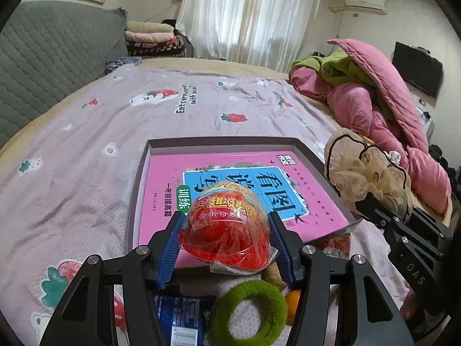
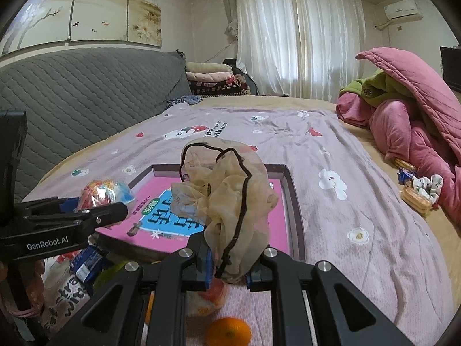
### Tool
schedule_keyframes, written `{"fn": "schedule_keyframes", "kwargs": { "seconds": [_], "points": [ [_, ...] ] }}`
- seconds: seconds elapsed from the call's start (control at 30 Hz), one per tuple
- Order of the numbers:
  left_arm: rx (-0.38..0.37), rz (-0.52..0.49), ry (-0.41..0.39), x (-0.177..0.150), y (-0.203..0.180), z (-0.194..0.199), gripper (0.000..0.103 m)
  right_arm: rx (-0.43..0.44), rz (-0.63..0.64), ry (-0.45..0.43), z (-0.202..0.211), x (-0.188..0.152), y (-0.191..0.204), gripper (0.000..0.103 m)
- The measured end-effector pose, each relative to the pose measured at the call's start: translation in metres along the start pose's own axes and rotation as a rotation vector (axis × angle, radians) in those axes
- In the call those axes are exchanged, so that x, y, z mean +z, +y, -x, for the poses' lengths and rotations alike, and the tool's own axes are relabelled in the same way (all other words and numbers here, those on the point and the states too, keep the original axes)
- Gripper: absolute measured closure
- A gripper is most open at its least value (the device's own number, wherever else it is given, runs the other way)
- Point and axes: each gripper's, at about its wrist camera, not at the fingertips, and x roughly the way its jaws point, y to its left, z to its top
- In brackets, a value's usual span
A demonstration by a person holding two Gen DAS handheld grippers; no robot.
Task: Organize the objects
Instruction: 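Carry red ball with left gripper and mesh pouch with right gripper over the tray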
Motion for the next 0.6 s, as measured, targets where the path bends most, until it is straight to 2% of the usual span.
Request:
{"fn": "schedule_keyframes", "kwargs": {
  "seconds": [0.4,0.6],
  "points": [
    [0.033,-0.003,0.03,0.01,0.014,-0.027,0.044,0.019,-0.004,0.014,-0.025,0.012,-0.007,0.087],
    [0.078,-0.01,0.039,0.015,0.018,-0.039,0.044,0.025,-0.001,0.035,-0.035,0.014,-0.009,0.087]
  ]
}}
